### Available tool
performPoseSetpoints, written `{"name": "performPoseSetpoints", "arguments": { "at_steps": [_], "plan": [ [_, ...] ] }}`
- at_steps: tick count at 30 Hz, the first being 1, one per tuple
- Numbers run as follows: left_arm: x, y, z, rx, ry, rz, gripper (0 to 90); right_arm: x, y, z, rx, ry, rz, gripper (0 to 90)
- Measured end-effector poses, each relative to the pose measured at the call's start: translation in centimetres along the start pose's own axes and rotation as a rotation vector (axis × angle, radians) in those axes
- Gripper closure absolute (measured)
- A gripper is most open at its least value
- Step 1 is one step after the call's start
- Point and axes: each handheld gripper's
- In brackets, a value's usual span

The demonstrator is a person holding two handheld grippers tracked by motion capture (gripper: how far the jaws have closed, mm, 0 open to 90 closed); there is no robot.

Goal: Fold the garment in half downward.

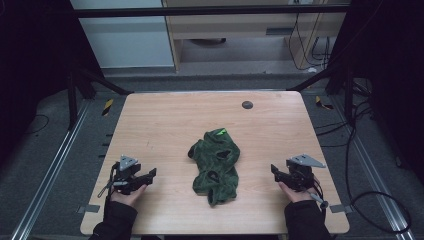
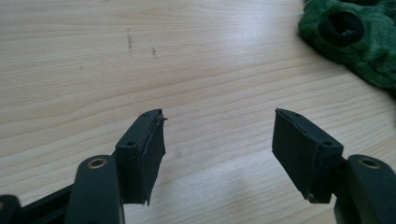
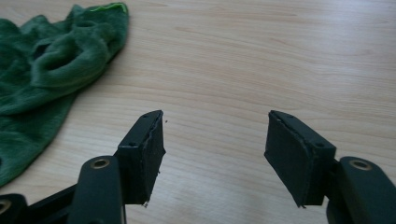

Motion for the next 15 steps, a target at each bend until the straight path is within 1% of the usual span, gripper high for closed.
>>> {"name": "performPoseSetpoints", "arguments": {
  "at_steps": [2,3,4,7,8,10,12,15],
  "plan": [
    [-0.3,0.0,0.0,0.003,-0.002,-0.012,34.5,0.2,0.0,0.0,-0.001,0.008,0.007,35.8],
    [-0.3,0.0,0.0,0.002,-0.004,-0.014,35.5,0.6,0.0,0.1,0.002,0.032,0.016,35.7],
    [-0.5,0.2,0.1,-0.003,0.001,-0.022,36.0,0.8,0.0,0.1,0.002,0.038,0.021,35.7],
    [-0.6,0.3,0.2,-0.011,0.002,-0.03,36.8,1.1,0.0,0.3,0.001,0.045,0.035,36.0],
    [-0.7,0.4,0.3,-0.018,-0.005,-0.034,37.0,1.4,0.0,0.6,-0.008,0.044,0.052,36.5],
    [-0.9,0.4,0.4,-0.022,-0.007,-0.04,37.1,1.4,0.1,0.8,-0.013,0.041,0.055,36.6],
    [-0.9,0.4,0.6,-0.025,-0.016,-0.044,37.2,1.8,0.0,1.3,-0.019,0.047,0.067,37.0],
    [-0.8,0.4,0.8,-0.027,-0.017,-0.049,37.1,2.0,0.1,1.7,-0.024,0.052,0.07,37.7]
  ]
}}
Point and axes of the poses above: each handheld gripper's, and its own axes: y roughly backward along the jaws, z roughly out of its top, x roughly to its left, and after that the axes turned 9 degrees about z, right-handed
